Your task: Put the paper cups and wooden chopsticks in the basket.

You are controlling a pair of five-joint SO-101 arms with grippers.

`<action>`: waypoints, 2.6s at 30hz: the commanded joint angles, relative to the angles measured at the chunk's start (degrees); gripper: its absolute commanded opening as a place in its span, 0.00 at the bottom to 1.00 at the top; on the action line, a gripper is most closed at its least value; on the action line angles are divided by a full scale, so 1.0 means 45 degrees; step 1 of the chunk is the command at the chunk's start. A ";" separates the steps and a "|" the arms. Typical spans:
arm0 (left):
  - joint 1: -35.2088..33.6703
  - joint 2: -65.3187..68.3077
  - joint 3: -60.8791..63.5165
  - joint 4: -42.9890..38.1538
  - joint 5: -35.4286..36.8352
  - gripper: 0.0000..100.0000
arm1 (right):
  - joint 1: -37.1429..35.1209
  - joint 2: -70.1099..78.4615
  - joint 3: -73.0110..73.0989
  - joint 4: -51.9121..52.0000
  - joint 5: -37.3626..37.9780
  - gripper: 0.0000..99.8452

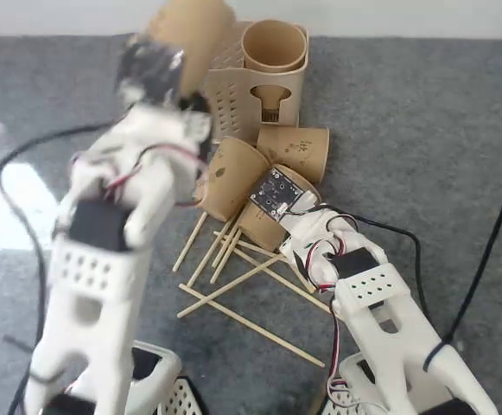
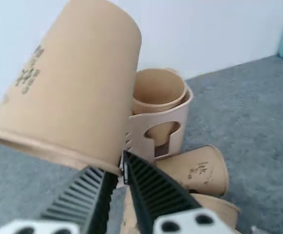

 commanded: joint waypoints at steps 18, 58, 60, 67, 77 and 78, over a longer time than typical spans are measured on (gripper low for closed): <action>0.0762 1.1272 -1.3372 0.4161 -0.1895 0.01 | 0.0518 -0.0010 -0.0039 -0.0127 0.0332 0.01; -0.3966 -0.3497 -0.2022 0.6720 -0.1504 0.16 | 0.2256 -0.1827 -0.4181 0.1436 -0.3282 0.13; -0.4454 -0.4415 -0.0205 0.6154 -0.1485 0.16 | 0.2100 -0.1690 -0.4943 0.1475 -0.3497 0.12; -0.5939 -0.7033 0.5929 0.3810 -0.0703 0.16 | 0.1377 -0.0420 -0.8205 0.1514 -0.4083 0.13; -0.7033 -0.9358 1.0696 0.1504 -0.0488 0.16 | -0.0713 0.2842 -1.3421 0.2393 -0.5079 0.23; -0.7033 -0.9455 1.0930 0.1348 -0.0488 0.16 | -0.0811 0.3155 -1.3832 0.2335 -0.5216 0.23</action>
